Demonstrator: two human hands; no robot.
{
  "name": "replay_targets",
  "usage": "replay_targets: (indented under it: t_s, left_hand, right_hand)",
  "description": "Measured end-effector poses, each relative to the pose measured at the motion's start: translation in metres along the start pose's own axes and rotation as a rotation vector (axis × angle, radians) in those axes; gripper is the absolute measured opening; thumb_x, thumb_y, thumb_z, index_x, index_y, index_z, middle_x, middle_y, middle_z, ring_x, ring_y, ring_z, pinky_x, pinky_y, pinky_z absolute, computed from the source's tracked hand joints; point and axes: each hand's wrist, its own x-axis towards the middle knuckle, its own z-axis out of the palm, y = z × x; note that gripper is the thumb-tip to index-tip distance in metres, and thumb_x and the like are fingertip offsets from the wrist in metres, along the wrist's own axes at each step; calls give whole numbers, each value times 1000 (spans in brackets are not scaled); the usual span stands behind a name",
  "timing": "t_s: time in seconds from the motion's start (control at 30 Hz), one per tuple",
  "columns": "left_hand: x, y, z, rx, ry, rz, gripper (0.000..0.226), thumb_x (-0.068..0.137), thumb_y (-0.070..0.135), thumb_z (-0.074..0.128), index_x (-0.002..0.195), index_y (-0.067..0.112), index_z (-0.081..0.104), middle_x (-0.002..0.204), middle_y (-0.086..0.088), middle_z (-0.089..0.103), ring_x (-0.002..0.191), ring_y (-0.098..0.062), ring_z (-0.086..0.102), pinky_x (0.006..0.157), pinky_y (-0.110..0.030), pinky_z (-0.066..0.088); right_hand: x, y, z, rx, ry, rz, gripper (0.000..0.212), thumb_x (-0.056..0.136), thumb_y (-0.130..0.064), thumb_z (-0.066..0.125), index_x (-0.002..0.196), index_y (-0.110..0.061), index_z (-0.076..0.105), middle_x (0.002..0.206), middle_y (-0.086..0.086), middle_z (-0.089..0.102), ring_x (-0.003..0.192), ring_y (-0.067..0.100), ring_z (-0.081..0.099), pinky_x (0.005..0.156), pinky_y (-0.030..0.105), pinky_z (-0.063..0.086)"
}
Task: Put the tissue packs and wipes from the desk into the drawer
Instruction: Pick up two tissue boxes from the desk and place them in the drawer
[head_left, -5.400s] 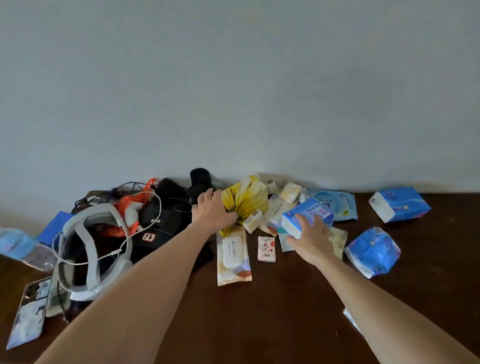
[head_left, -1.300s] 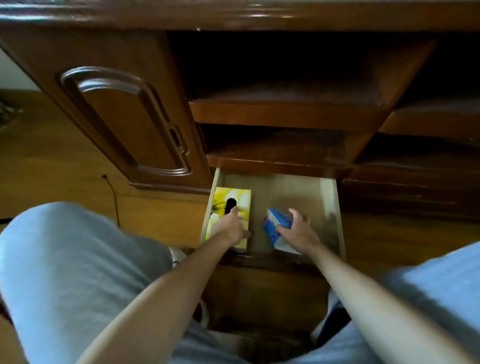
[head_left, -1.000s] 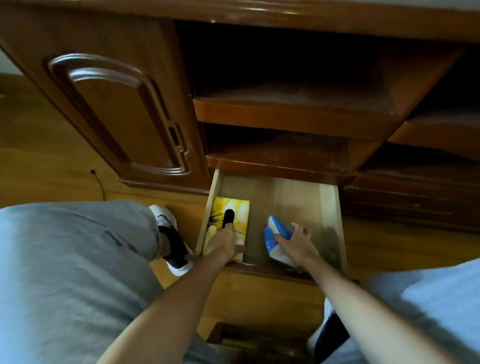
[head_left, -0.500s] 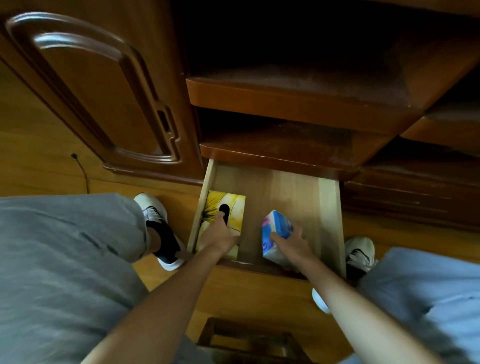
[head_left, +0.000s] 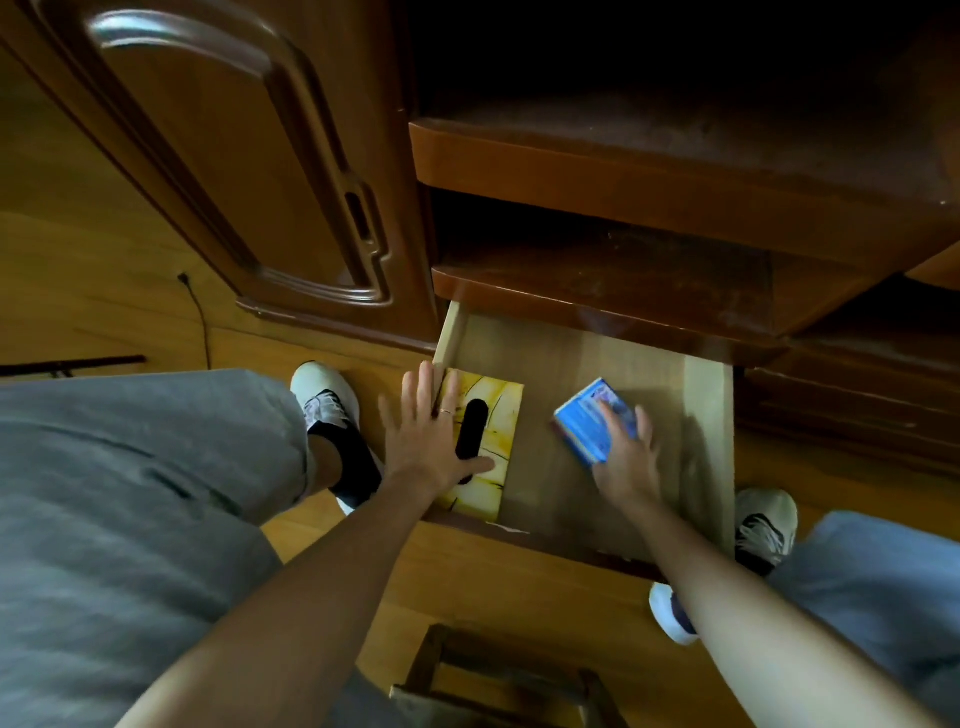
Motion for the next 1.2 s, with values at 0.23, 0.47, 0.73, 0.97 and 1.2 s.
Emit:
replay_targets:
  t_s: [0.23,0.47,0.73,0.97,1.2]
  left_hand:
    - [-10,-7,9,-357,-56,-163,149,60,79,75,153,26,-28,168,-1,-7,145,-32,33,76,-43,53]
    - [-12,-6,6,-393,-33,-158,151,58,77,78,151,33,-33,153,1,26,117,-32,53,61,-38,49]
    - [-15,-7,0,-438,-32,-154,152,56,75,80,151,35,-31,146,0,34,109,-27,56,61,-35,47]
    - [-14,-8,1,-457,-36,-158,151,57,74,80,151,36,-31,141,-3,37,110,-25,54,65,-35,50]
    - [-11,-8,5,-495,-38,-161,152,55,74,82,151,38,-30,140,-1,38,115,-27,53,69,-36,47]
  right_hand:
    - [68,-76,1,26,-50,-65,90,91,5,58,157,-45,25,169,1,-6,154,39,-4,108,50,44]
    - [91,-145,13,98,-192,-365,82,93,21,38,151,-36,45,169,-6,14,156,19,-2,119,43,24]
    - [77,-123,7,286,-21,-264,69,96,-5,53,153,-38,34,165,-4,23,149,20,27,114,34,35]
    - [103,-117,8,580,-278,114,114,83,-36,83,163,-25,2,165,4,26,147,27,33,116,40,31]
    - [114,-103,6,587,-159,51,80,72,-21,91,125,-22,31,123,3,52,98,15,55,63,15,40]
